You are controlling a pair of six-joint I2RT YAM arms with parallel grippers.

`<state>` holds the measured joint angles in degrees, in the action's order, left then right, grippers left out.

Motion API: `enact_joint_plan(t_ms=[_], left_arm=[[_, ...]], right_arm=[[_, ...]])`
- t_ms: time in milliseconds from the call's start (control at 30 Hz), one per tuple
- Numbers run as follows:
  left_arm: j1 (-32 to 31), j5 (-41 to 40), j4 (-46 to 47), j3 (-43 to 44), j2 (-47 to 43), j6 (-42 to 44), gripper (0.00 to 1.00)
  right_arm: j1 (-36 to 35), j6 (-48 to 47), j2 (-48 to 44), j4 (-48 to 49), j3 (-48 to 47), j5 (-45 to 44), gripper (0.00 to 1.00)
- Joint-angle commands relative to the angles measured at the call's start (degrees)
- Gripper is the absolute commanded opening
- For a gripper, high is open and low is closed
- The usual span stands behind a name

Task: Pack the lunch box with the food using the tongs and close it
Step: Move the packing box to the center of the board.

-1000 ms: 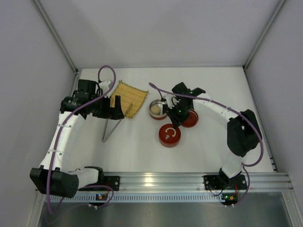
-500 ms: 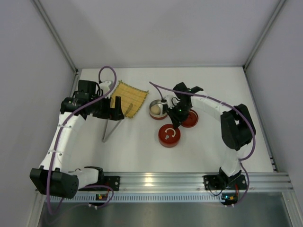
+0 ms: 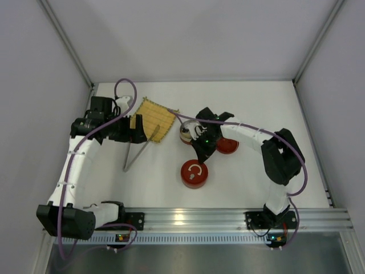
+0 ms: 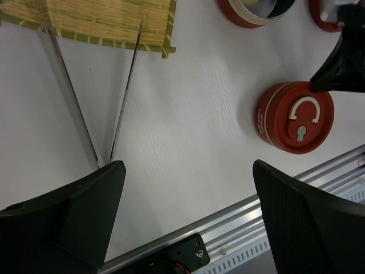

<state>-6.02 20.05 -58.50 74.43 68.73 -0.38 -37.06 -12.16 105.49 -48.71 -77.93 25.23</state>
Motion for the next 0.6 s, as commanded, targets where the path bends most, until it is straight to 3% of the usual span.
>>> enact_joint_plan(t_ms=[0,567], left_arm=[[0.83,1.13,2.87,0.8,-1.49,-1.29,0.98],[2.15,0.78,4.53,0.54,-2.63,-3.05,0.98]], right_arm=[[-4.86,2.49,1.03,5.9,1.55,0.78,0.06],[-12.51,14.89,5.42,16.36,-2.66,0.69,0.03]])
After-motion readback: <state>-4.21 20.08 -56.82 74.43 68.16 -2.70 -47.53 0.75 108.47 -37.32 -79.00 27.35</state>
